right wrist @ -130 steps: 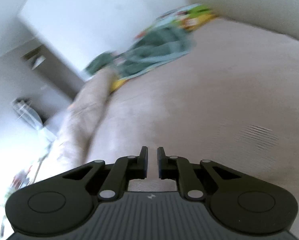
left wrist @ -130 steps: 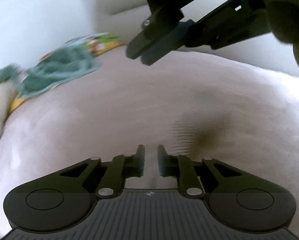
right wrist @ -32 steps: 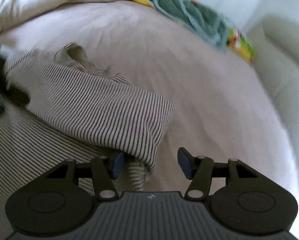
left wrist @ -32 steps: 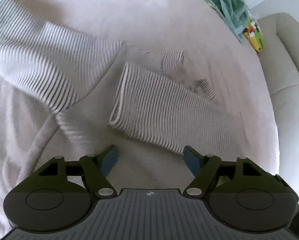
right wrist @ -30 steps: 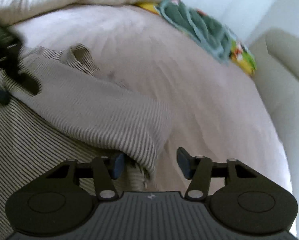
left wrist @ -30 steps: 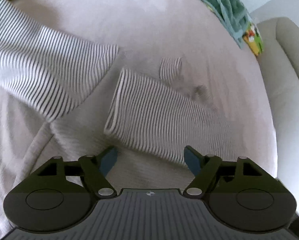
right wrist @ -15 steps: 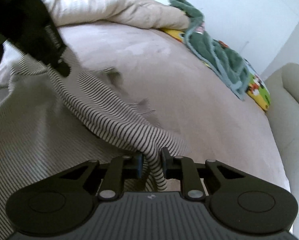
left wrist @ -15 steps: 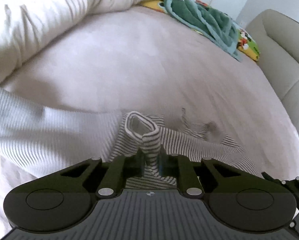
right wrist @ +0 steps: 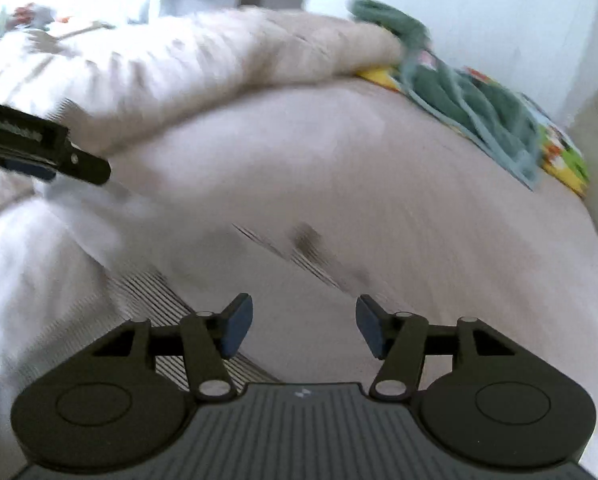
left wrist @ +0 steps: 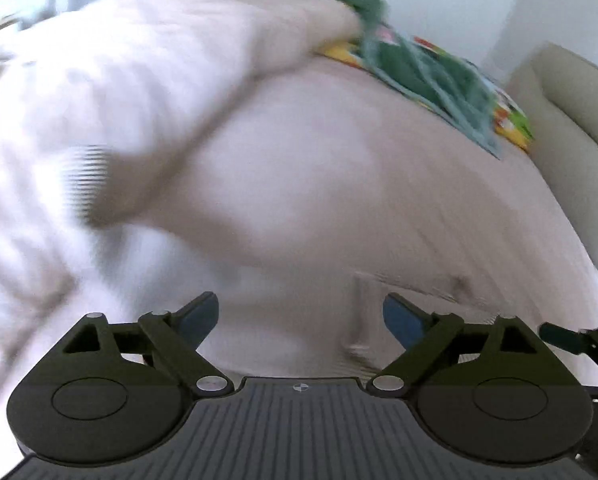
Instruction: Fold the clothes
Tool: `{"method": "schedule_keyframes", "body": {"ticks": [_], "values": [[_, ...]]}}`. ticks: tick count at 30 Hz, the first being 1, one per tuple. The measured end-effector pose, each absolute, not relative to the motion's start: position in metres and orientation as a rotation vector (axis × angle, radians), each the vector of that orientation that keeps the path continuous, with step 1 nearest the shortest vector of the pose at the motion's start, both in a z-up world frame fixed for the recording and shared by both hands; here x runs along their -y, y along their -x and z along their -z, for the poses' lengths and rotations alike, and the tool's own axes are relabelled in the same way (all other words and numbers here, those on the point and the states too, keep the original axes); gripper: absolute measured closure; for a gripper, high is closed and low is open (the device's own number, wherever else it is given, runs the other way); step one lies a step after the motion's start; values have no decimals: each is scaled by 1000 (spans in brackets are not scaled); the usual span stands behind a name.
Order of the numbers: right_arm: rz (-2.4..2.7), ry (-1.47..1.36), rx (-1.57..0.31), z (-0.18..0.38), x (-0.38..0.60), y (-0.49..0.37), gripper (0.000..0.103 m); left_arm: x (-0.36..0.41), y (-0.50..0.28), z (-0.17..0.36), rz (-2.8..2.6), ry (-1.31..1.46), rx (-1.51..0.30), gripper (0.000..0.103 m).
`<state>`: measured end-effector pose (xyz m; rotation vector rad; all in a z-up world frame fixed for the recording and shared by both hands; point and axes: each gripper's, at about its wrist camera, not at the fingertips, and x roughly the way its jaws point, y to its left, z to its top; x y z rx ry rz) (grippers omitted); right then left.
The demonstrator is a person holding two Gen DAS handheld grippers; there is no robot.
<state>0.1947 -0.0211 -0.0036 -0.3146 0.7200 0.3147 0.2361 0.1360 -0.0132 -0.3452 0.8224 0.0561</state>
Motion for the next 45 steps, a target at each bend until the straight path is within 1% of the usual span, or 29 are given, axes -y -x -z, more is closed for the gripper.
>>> {"method": "schedule_keyframes", "body": {"ticks": [3, 5, 8, 9, 10, 11, 12, 13, 15, 19, 23, 24, 25, 26, 27, 31, 35, 39, 40, 41, 42, 43, 44, 45], "values": [[-452, 373, -680, 2, -32, -196, 45, -190, -231, 28, -213, 510, -849, 10], [-544, 421, -650, 4, -68, -196, 46, -219, -240, 47, -265, 627, -883, 9], [-615, 440, -657, 9, -102, -195, 45, -240, -268, 73, -180, 740, -993, 9], [-627, 445, -665, 12, -109, -194, 45, -243, -272, 65, -118, 787, -963, 16], [-628, 452, -672, 15, -113, -192, 44, -246, -275, 55, -52, 834, -924, 18], [-622, 453, -680, 18, -113, -193, 44, -249, -279, 45, 13, 880, -884, 17], [-613, 449, -692, 20, -114, -194, 43, -254, -276, 24, 54, 878, -792, 14], [-606, 450, -699, 22, -116, -198, 43, -259, -271, 2, 91, 868, -694, 9], [-591, 452, -712, 27, -120, -205, 43, -274, -255, -37, 93, 795, -527, 8], [-613, 483, -693, 32, -146, -217, 43, -296, -238, -63, -13, 648, -472, 7], [-640, 551, -683, 50, -184, -229, 44, -298, -238, -35, -49, 652, -602, 7], [-642, 567, -687, 56, -193, -232, 49, -296, -238, -26, -35, 669, -631, 7], [-644, 540, -710, 58, -195, -240, 78, -294, -238, -16, -21, 685, -660, 7], [-636, 462, -743, 53, -190, -248, 88, -292, -242, -5, 0, 709, -683, 7], [-628, 381, -775, 48, -184, -258, 88, -290, -246, 7, 23, 735, -705, 7], [-601, 169, -797, 22, -142, -270, 88, -280, -262, 53, 115, 838, -793, 7], [-638, 146, -809, 18, -122, -270, 88, -284, -304, 89, 171, 894, -791, 7], [-644, 156, -819, 26, -120, -267, 88, -269, -332, 106, 134, 892, -788, 8], [-636, 153, -820, 28, -120, -266, 88, -267, -335, 108, 115, 893, -787, 15], [-619, 158, -808, 27, -123, -264, 85, -268, -331, 108, 95, 895, -783, 24], [-600, 184, -785, 27, -126, -259, 79, -274, -321, 104, 89, 897, -779, 37], [-580, 212, -761, 28, -129, -253, 65, -280, -310, 100, 85, 899, -774, 44], [-577, 269, -721, 30, -135, -245, 53, -283, -306, 93, 89, 908, -753, 47], [-575, 329, -680, 32, -141, -238, 49, -285, -302, 85, 94, 918, -729, 53]]}}
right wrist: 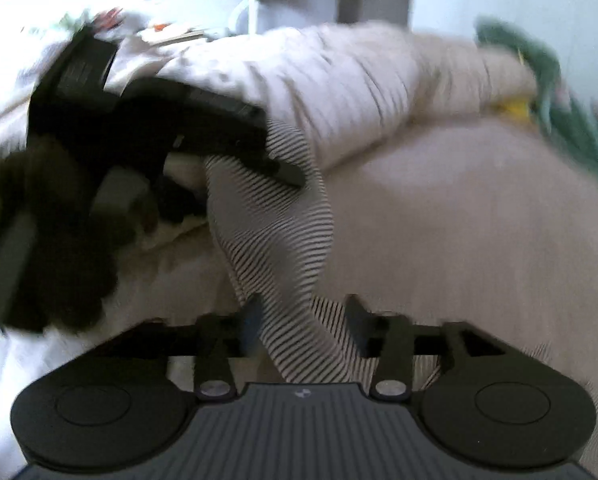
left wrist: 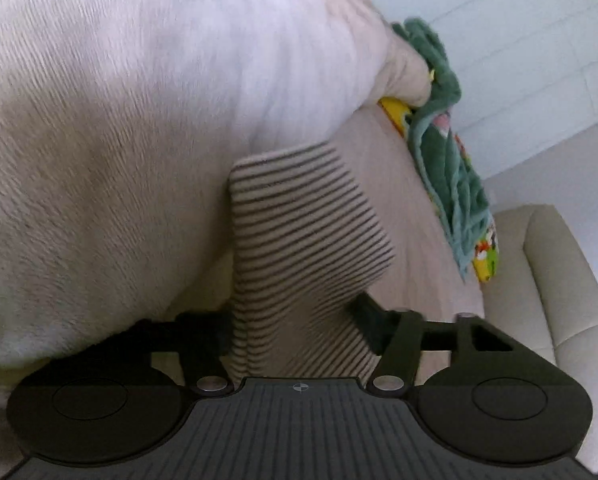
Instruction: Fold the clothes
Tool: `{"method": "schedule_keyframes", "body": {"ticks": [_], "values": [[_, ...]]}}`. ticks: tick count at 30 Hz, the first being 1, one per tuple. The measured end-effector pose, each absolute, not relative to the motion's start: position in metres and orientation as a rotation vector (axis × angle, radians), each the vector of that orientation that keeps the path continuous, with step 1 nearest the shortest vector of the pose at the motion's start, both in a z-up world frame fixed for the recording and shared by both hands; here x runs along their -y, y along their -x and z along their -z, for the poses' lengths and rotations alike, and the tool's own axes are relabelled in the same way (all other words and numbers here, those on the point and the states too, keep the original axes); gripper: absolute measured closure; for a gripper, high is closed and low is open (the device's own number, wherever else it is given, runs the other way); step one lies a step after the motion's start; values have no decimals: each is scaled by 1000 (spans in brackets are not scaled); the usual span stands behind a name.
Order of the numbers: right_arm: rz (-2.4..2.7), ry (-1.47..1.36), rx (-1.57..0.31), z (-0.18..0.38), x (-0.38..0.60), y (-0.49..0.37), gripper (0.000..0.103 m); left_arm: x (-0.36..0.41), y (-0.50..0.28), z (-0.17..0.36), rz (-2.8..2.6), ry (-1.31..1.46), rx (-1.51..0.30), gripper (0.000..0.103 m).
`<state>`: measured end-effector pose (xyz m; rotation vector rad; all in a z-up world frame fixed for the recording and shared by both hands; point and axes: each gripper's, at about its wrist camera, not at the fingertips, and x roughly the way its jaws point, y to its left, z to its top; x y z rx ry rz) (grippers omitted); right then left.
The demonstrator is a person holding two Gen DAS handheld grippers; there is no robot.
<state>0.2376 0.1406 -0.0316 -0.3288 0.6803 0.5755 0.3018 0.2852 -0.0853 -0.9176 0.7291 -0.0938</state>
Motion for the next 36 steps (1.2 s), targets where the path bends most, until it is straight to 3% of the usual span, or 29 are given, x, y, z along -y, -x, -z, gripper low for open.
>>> {"method": "schedule_keyframes", "body": {"ticks": [2, 4, 7, 8, 11, 12, 13, 18, 21, 26, 29, 31, 33, 34, 36], "values": [[-584, 436, -661, 43, -157, -230, 41, -285, -301, 68, 86, 877, -696, 65], [-582, 515, -654, 55, -173, -227, 40, -283, -298, 45, 62, 815, -663, 82], [-571, 551, -670, 68, -191, -228, 67, -285, -279, 13, -6, 770, -582, 83], [-579, 538, -682, 69, -194, -227, 66, -287, -269, 4, -37, 765, -552, 83], [-686, 501, -692, 67, -200, -211, 56, -297, -230, 0, -133, 773, -538, 70], [-720, 519, -678, 66, -200, -202, 50, -300, -219, 4, -149, 786, -554, 51], [-754, 537, -662, 66, -200, -193, 41, -300, -212, 9, -155, 799, -579, 42], [-761, 512, -660, 54, -182, -175, 40, -294, -217, 50, -96, 845, -744, 31], [-715, 461, -676, 43, -167, -179, 40, -277, -248, 68, -14, 841, -752, 20], [-607, 476, -644, 34, -167, -189, 40, -258, -300, 88, -34, 750, -786, 20], [-578, 564, -621, 50, -180, -193, 42, -250, -317, 95, -88, 708, -812, 35], [-575, 628, -610, 66, -192, -197, 55, -248, -318, 96, -109, 682, -829, 67], [-586, 695, -628, 82, -199, -201, 72, -248, -314, 86, -110, 671, -826, 86], [-589, 672, -630, 79, -198, -202, 80, -251, -305, 76, -106, 671, -807, 90], [-584, 606, -617, 67, -192, -201, 82, -259, -280, 39, -118, 658, -684, 93]]}}
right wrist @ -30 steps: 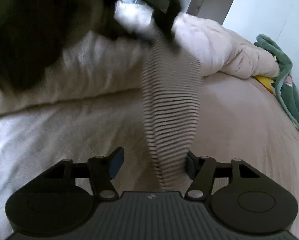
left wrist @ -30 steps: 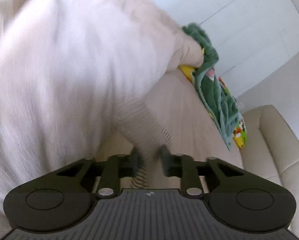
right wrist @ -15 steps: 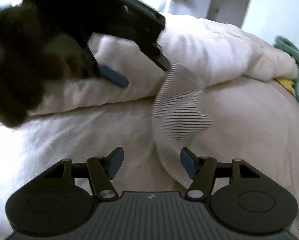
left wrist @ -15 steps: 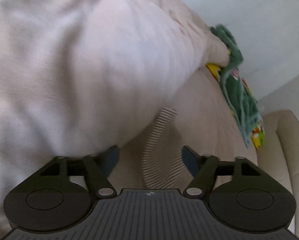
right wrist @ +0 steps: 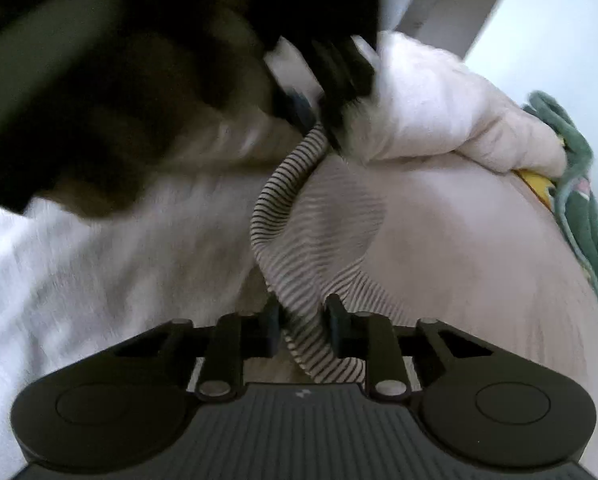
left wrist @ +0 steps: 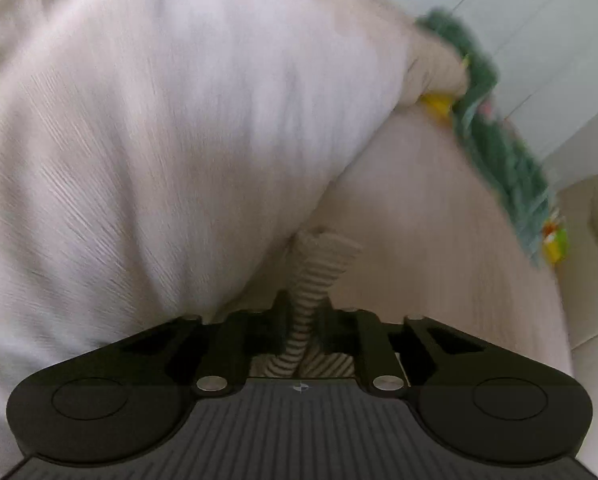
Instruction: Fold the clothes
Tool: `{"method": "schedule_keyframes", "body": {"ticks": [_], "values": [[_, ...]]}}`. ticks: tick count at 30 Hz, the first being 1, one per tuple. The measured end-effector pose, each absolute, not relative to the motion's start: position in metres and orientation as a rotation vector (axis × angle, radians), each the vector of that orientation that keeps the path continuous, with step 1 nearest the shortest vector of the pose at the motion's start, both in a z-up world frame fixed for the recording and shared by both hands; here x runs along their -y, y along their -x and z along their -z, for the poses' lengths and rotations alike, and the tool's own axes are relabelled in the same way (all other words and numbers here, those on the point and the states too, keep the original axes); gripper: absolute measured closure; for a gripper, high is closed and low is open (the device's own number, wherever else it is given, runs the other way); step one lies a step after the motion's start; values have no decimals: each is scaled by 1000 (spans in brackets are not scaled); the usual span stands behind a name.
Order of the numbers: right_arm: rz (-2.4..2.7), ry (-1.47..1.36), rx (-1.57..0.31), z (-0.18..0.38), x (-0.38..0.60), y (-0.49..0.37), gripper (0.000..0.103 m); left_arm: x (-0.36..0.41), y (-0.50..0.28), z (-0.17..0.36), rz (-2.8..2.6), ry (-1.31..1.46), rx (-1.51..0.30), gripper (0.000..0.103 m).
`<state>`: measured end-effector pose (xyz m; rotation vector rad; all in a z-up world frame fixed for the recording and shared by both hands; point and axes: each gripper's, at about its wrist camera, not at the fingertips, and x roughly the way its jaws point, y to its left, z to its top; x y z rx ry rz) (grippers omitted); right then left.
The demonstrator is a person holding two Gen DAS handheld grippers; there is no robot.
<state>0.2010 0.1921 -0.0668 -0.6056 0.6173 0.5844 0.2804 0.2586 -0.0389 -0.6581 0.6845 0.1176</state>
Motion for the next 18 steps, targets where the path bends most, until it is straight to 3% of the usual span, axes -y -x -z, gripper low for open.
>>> {"method": "schedule_keyframes", "body": {"ticks": [5, 6, 8, 9, 10, 15, 18], "values": [[-662, 550, -589, 47, -187, -188, 81, -287, -209, -17, -249, 678, -476, 93], [-674, 571, -587, 49, -188, -186, 81, -293, -197, -16, -260, 691, -488, 87], [-697, 614, -584, 54, -191, -183, 81, -304, -184, -7, -255, 736, -545, 66], [-698, 612, -586, 53, -191, -183, 81, -307, -185, 2, -234, 769, -594, 46], [-698, 607, -588, 52, -190, -183, 81, -303, -201, 13, -199, 789, -653, 40], [-660, 606, -569, 49, -191, -186, 81, -274, -270, 52, -105, 719, -787, 34], [-627, 614, -547, 50, -192, -189, 73, -256, -309, 66, -119, 678, -844, 34]]}}
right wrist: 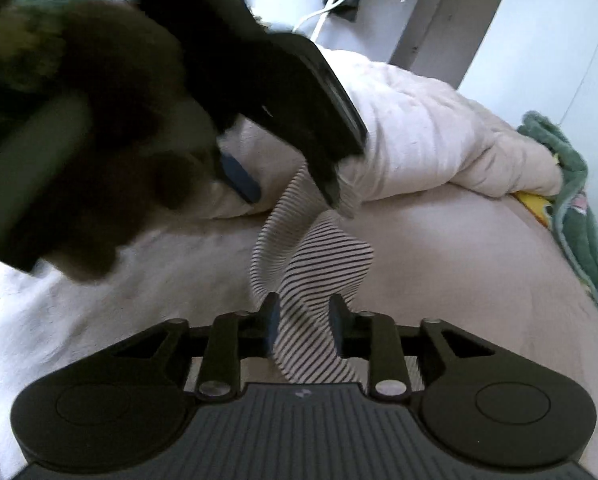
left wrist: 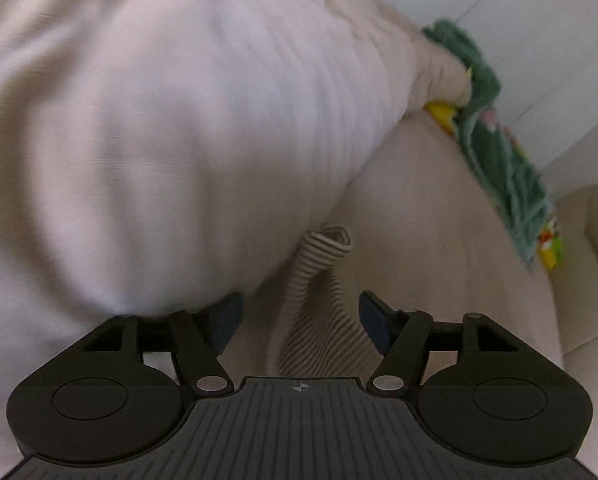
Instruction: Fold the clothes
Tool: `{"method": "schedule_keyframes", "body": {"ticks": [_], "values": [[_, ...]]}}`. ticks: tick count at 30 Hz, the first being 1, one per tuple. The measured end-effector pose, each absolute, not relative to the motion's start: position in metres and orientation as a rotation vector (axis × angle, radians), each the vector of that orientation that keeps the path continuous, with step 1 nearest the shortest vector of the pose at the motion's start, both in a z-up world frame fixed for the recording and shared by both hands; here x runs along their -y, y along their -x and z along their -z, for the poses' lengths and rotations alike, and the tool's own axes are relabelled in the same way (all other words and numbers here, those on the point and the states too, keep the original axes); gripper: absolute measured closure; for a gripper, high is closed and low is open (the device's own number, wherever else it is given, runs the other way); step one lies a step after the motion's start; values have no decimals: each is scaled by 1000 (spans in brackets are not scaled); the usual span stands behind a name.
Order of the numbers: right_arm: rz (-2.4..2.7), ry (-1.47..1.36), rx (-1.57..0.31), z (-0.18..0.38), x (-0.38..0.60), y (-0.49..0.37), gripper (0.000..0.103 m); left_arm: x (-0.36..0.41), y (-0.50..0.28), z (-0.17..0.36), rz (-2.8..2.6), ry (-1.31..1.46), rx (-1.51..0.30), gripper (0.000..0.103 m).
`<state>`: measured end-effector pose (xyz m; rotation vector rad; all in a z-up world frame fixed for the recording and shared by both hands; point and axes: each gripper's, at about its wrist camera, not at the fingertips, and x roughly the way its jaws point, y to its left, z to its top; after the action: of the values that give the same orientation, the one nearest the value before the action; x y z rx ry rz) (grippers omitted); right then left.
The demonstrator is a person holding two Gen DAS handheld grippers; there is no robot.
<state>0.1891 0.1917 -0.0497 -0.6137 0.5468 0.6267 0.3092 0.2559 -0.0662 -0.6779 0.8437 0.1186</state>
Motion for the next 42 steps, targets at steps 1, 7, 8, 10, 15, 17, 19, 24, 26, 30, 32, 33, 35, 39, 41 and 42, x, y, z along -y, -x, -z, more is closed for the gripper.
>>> {"method": "schedule_keyframes", "body": {"ticks": [1, 7, 8, 10, 15, 17, 19, 24, 26, 30, 32, 33, 35, 39, 41, 42], "values": [[-616, 616, -539, 50, -192, -190, 70, -253, -317, 69, -125, 670, -855, 34], [-598, 693, -595, 78, -202, -193, 80, -239, -332, 79, -138, 642, -869, 85], [-592, 674, -609, 77, -200, -194, 81, -238, -329, 77, -121, 639, -866, 86], [-581, 636, -621, 73, -196, -196, 84, -235, -320, 64, -87, 621, -840, 88], [-561, 526, -607, 49, -175, -196, 86, -207, -307, 1, 43, 619, -734, 89], [-550, 465, -603, 37, -162, -196, 86, -181, -303, -27, 120, 588, -692, 89], [-539, 398, -597, 23, -142, -193, 83, -150, -294, -53, 199, 555, -656, 89], [-453, 277, -619, -4, -50, -166, 78, -81, -274, -71, 419, 573, -653, 85], [-371, 237, -663, -10, -8, -157, 77, -57, -267, -62, 511, 589, -696, 67], [-147, 95, -786, -19, 93, -152, 70, -14, -248, -39, 625, 558, -800, 19], [-80, 0, -819, -26, 132, -158, 69, 9, -234, -24, 570, 410, -862, 19], [-71, -66, -828, -29, 149, -163, 69, 19, -224, -17, 533, 311, -883, 19], [-77, -194, -844, -31, 175, -179, 69, 42, -212, -4, 475, 103, -892, 19], [-165, -345, -870, -28, 192, -223, 69, 81, -197, 21, 434, -236, -846, 20], [-207, -318, -860, -25, 190, -239, 70, 96, -195, 33, 415, -351, -824, 20], [-224, -311, -880, -15, 185, -254, 70, 100, -197, 38, 398, -375, -830, 20]]}}
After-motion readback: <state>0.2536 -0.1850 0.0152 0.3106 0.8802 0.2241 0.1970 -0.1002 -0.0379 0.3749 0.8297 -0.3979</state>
